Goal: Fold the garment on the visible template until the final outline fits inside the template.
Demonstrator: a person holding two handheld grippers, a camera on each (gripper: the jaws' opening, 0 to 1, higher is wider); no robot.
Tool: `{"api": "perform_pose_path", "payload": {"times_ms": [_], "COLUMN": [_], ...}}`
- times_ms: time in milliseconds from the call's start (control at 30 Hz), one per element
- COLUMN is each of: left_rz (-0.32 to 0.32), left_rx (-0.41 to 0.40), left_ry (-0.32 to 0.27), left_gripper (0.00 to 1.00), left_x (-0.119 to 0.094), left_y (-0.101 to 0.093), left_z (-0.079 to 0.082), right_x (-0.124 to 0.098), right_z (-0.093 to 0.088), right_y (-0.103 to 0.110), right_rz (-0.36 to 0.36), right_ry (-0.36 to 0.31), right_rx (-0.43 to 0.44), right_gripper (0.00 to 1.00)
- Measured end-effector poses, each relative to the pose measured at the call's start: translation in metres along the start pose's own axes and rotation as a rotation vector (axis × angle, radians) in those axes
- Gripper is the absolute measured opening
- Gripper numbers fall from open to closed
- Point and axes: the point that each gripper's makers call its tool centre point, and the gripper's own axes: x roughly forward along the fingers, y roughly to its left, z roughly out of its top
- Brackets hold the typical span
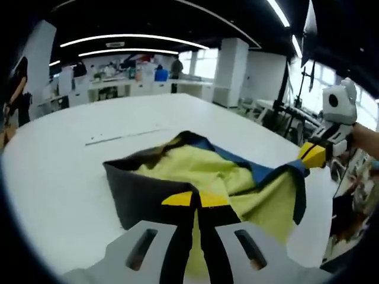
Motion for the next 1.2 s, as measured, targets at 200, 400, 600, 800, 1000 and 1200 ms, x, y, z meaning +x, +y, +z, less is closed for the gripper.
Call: {"api": "perform_pose_path", "payload": {"times_ms": [200,400,600,800,1000,1200], "left_rz": [-0.002,0.002,0.01,0.013,0.012,-0.009], "left_rx": [0.015,0.0,0.033,0.058,0.07,0.086], "left_ry": [0.078,0.139,0.153,0.156,0.162,0.147], "left_gripper": [0.0,0.0,0.0,0.0,0.03,0.12], "left_x": [0.012,0.018,0.02,0.02,0.02,0.015], "left_y": [-0.002,-0.002,-0.002,-0.001,-0.003,-0.011], "left_z": [-0.028,-0.048,-0.05,-0.05,-0.05,-0.045], "right_x": [-0.005,-0.015,-0.028,-0.037,-0.053,-0.066], "right_z": [0.006,0.016,0.029,0.039,0.046,0.04], "right_y": [-0.003,-0.013,-0.027,-0.055,-0.098,-0.126], "right_rz": [0.003,-0.005,-0.021,-0.089,-0.225,-0.303], "right_ry": [-0.004,0.004,-0.034,-0.078,-0.139,-0.143], "right_rx": [0.005,0.012,0.034,0.079,0.157,0.169], "right_gripper": [0.0,0.0,0.0,0.0,0.0,0.0]}}
